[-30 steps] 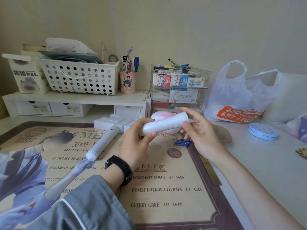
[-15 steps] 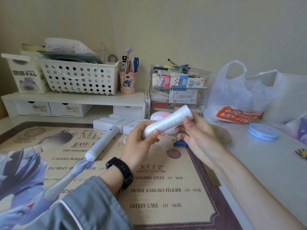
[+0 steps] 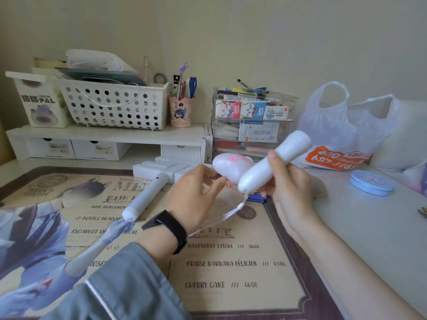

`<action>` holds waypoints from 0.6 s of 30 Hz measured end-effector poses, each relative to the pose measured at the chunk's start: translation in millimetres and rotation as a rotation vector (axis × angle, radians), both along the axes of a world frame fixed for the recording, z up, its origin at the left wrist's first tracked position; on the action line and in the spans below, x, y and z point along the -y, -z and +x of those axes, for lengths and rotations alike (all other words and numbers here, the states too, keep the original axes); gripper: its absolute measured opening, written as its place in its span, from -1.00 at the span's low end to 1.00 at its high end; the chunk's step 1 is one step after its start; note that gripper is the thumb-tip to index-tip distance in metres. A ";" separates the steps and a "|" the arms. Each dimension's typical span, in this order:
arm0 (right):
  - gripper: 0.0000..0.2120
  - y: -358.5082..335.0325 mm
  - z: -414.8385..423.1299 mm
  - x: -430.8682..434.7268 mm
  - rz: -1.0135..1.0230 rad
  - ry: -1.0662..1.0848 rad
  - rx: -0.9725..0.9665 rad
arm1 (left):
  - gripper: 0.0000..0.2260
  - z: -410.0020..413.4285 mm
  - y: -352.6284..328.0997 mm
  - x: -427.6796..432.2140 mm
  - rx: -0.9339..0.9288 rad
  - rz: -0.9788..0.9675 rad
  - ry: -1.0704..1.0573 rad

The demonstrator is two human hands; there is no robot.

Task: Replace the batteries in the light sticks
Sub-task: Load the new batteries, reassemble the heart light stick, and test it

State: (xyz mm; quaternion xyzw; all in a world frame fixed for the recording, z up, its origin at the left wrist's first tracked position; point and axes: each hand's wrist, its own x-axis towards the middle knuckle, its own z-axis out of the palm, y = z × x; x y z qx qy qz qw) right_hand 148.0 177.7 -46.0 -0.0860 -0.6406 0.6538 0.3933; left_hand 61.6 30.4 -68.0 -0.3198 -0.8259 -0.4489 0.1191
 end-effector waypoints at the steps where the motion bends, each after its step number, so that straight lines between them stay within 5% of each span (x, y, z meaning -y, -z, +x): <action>1: -0.67 -4.8 1.5 -0.9 -0.086 0.019 -0.017 | -0.73 -7.4 1.1 5.0 -0.086 -0.132 -0.120; 4: -0.66 -14.5 5.6 -1.0 -0.330 -0.037 -0.054 | -0.62 -23.5 13.5 13.5 -0.093 -0.517 -0.317; 7: -0.54 -17.7 8.7 2.4 -0.403 -0.133 0.025 | -0.53 -28.1 26.9 13.0 -0.045 -0.629 -0.297; 12: -0.42 -15.6 8.7 1.8 -0.350 -0.282 0.120 | -0.62 -33.2 29.5 12.5 -0.050 -0.546 -0.266; 18: -0.69 -17.1 11.6 4.2 -0.327 -0.389 0.014 | -0.70 -29.4 27.2 6.3 -0.024 -0.351 -0.129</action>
